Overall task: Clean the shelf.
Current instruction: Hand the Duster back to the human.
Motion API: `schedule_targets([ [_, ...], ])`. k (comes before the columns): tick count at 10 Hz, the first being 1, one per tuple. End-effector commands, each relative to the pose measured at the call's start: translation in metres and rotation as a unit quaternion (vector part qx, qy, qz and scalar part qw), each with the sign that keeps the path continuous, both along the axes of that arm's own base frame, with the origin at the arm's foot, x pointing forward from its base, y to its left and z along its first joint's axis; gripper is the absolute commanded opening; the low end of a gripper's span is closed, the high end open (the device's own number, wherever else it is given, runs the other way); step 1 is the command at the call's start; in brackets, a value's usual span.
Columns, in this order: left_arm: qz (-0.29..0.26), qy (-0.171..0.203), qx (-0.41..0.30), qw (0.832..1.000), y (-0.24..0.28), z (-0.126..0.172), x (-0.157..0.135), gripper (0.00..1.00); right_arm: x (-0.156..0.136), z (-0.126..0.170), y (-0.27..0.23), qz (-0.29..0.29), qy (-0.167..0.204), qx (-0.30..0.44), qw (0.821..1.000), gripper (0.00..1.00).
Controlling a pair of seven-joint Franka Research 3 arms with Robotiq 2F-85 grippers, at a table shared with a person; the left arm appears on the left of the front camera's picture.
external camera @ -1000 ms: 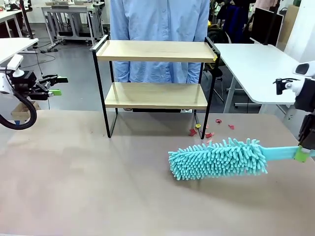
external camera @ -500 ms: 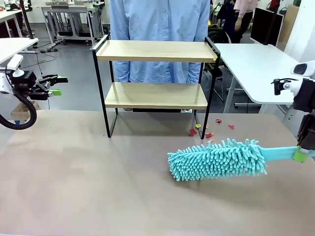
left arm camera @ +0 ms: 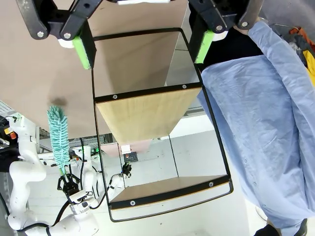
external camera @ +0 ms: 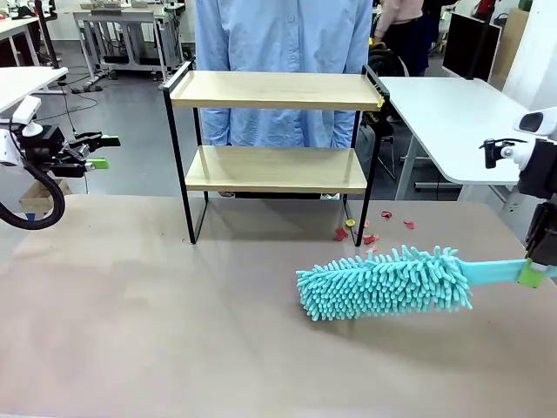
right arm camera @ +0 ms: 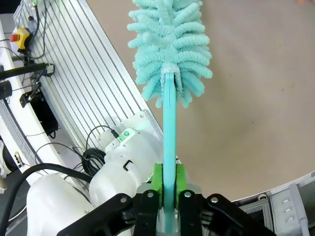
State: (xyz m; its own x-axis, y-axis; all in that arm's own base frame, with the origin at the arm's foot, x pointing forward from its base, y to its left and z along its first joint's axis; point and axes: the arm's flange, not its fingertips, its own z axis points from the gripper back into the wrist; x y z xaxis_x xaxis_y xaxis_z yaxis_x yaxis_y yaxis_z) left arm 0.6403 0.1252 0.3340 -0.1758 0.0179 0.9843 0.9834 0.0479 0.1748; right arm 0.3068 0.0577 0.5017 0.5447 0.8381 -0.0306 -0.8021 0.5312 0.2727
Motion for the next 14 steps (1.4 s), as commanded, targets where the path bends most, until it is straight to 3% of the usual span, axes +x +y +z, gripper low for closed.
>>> schedule_targets([
  [1,0.023,-0.007,0.011,1.0,0.016,0.02,-0.01,1.0,0.024,0.013,-0.009,0.026,-0.048,0.024,0.998,0.13],
  [2,0.021,0.004,0.021,1.0,0.022,0.028,-0.037,1.0,0.046,0.019,-0.013,0.075,-0.083,0.041,0.993,0.13],
  [5,0.042,0.054,0.052,0.996,0.014,0.033,-0.127,1.0,0.084,0.018,-0.014,0.141,-0.162,0.101,0.971,0.13],
  [7,0.08,0.107,0.033,0.99,0.002,0.025,-0.189,1.0,0.111,0.013,0.0,0.17,-0.231,0.153,0.946,0.13],
  [8,0.092,0.12,0.021,0.988,-0.006,0.02,-0.21,1.0,0.12,0.012,0.012,0.189,-0.244,0.165,0.937,0.13],
  [11,0.078,0.167,0.017,0.983,-0.051,0.0,-0.245,1.0,0.129,0.01,0.029,0.255,-0.266,0.211,0.905,0.13],
  [12,0.078,0.174,0.01,0.982,-0.06,-0.002,-0.248,1.0,0.129,0.009,0.03,0.264,-0.269,0.209,0.902,0.13],
  [14,0.067,0.137,0.004,0.988,-0.074,0.0,-0.249,1.0,0.131,0.007,0.024,0.269,-0.26,0.197,0.906,0.13],
])
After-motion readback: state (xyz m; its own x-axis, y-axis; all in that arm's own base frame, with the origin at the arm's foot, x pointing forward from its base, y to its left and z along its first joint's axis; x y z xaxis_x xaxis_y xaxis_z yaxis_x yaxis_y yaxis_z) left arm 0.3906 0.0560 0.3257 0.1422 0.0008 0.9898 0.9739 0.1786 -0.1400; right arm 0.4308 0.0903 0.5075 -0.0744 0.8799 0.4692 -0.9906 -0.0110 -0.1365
